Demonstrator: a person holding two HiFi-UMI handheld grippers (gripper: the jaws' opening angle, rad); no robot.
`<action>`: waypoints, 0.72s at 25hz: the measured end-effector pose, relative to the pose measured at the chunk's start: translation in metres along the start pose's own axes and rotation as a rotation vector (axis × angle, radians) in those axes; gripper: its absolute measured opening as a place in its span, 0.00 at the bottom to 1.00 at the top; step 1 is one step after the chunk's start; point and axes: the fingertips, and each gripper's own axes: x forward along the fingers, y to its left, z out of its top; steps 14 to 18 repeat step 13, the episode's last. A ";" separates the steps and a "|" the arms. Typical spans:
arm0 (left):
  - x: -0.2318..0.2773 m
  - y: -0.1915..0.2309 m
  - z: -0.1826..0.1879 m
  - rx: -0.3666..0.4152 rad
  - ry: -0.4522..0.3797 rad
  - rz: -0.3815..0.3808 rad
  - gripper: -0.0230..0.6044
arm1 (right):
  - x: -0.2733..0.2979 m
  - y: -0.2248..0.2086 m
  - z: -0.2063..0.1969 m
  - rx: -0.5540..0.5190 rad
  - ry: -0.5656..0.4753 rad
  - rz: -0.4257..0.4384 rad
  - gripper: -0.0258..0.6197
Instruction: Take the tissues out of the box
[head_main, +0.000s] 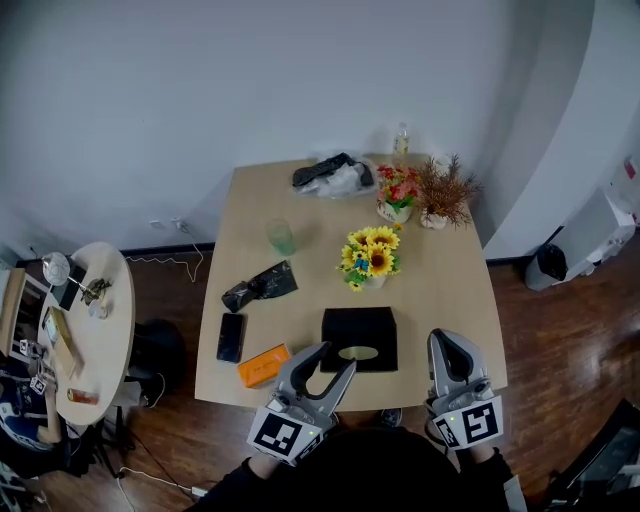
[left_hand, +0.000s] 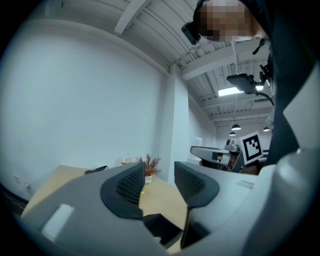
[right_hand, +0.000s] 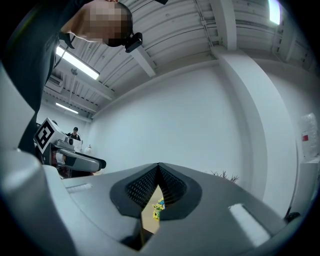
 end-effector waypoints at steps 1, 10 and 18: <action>0.000 0.000 0.000 0.000 0.001 0.002 0.30 | 0.000 -0.001 0.000 0.000 0.000 -0.001 0.04; 0.004 0.004 -0.005 -0.006 0.019 0.013 0.30 | 0.002 -0.007 -0.005 0.008 0.012 -0.006 0.04; 0.006 0.005 -0.006 0.000 0.021 0.010 0.30 | 0.003 -0.009 -0.007 0.011 0.016 -0.010 0.04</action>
